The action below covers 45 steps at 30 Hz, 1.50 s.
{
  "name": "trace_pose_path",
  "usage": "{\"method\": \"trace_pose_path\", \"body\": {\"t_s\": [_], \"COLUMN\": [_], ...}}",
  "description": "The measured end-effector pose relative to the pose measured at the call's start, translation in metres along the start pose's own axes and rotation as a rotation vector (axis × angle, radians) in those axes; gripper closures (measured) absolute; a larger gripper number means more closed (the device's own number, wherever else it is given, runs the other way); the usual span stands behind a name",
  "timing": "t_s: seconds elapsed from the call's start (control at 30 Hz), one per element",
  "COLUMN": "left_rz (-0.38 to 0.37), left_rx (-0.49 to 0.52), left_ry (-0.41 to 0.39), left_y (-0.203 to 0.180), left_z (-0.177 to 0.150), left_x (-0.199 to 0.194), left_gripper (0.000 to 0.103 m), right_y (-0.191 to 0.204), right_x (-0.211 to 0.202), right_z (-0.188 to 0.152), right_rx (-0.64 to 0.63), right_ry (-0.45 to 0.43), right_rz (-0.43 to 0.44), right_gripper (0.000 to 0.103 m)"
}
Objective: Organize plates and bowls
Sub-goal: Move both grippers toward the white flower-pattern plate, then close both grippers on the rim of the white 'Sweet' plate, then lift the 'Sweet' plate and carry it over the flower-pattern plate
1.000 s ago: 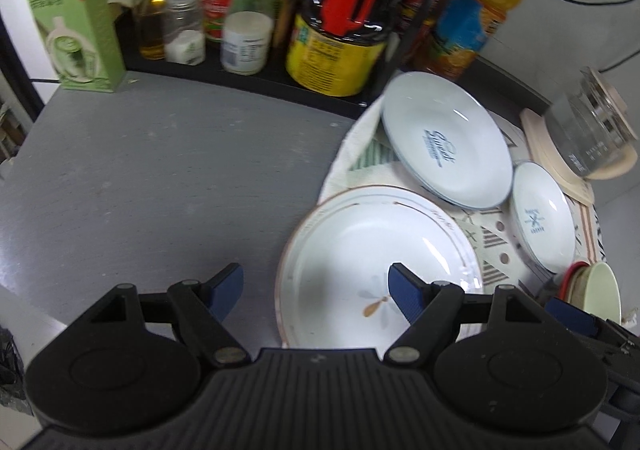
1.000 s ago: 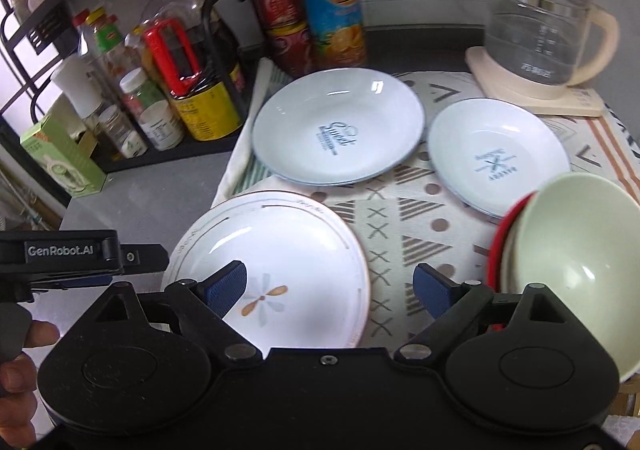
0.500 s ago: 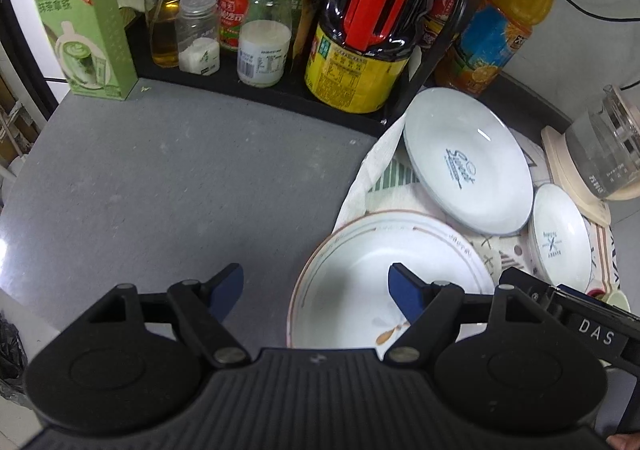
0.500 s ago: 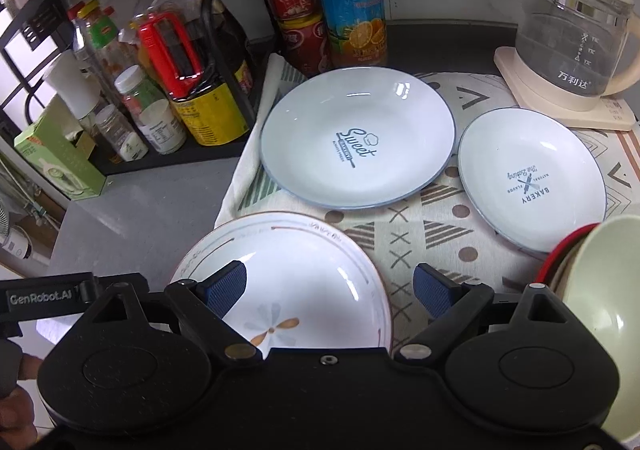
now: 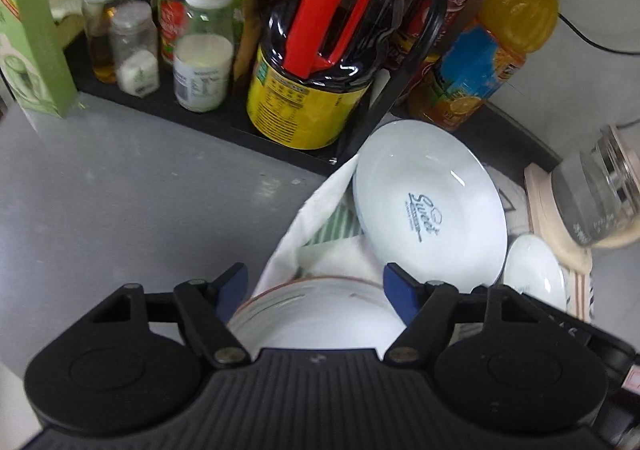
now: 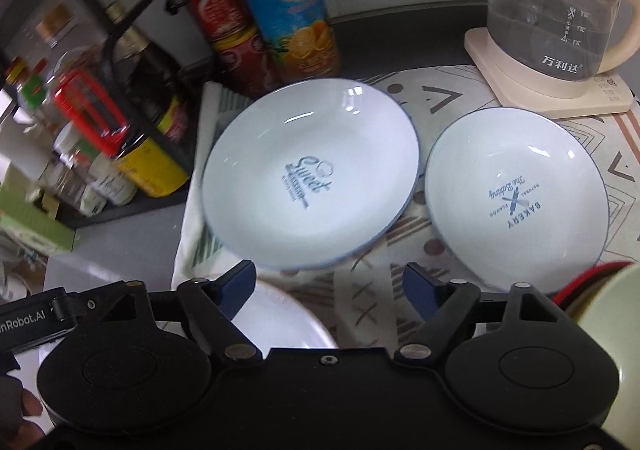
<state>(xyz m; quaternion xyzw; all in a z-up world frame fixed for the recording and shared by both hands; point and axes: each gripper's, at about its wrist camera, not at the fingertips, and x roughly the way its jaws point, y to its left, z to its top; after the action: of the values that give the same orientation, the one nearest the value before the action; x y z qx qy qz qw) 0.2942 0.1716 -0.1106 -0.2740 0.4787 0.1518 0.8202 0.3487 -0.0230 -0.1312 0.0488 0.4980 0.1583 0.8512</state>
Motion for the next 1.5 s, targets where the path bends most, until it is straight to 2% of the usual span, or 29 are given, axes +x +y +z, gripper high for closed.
{"method": "trace_pose_path", "body": {"t_s": [0.07, 0.33, 0.43, 0.57, 0.77, 0.9, 0.97, 1.03, 1.13, 1.2, 1.5], "left_rz": [-0.020, -0.063, -0.060, -0.069, -0.078, -0.071, -0.060, -0.071, -0.086, -0.079, -0.082], "left_rx": [-0.021, -0.061, -0.079, -0.104, -0.100, -0.106, -0.067, -0.028, -0.034, -0.028, -0.014], "left_ry": [0.003, 0.017, 0.022, 0.035, 0.034, 0.032, 0.019, -0.011, -0.026, -0.028, -0.040], "left_y": [-0.004, -0.019, -0.020, -0.020, -0.026, -0.029, -0.035, -0.039, -0.040, -0.044, -0.043], "left_z": [0.004, 0.018, 0.018, 0.017, 0.015, 0.014, 0.013, 0.012, 0.013, 0.013, 0.006], "left_x": [0.011, 0.057, 0.073, 0.092, 0.103, 0.104, 0.101, 0.093, 0.083, 0.078, 0.051], "left_gripper": [0.039, 0.061, 0.066, 0.078, 0.090, 0.091, 0.091, 0.091, 0.091, 0.091, 0.090], "right_y": [-0.006, -0.024, -0.027, -0.035, -0.027, -0.026, -0.027, -0.031, -0.029, -0.025, -0.025], "right_x": [0.009, 0.042, 0.053, 0.069, 0.078, 0.079, 0.078, 0.077, 0.066, 0.055, 0.032], "right_z": [0.005, 0.016, 0.018, 0.019, 0.026, 0.030, 0.030, 0.030, 0.032, 0.035, 0.029], "right_rx": [0.040, 0.222, 0.259, 0.326, 0.272, 0.267, 0.253, 0.261, 0.201, 0.164, 0.170], "right_ry": [0.010, 0.072, 0.074, 0.085, 0.027, 0.006, -0.008, -0.015, -0.057, -0.092, -0.110], "right_rz": [-0.015, -0.015, -0.015, -0.012, -0.020, -0.032, -0.045, -0.035, -0.025, -0.022, -0.006], "right_gripper": [0.036, 0.056, 0.061, 0.068, 0.070, 0.072, 0.081, 0.084, 0.088, 0.089, 0.089]}}
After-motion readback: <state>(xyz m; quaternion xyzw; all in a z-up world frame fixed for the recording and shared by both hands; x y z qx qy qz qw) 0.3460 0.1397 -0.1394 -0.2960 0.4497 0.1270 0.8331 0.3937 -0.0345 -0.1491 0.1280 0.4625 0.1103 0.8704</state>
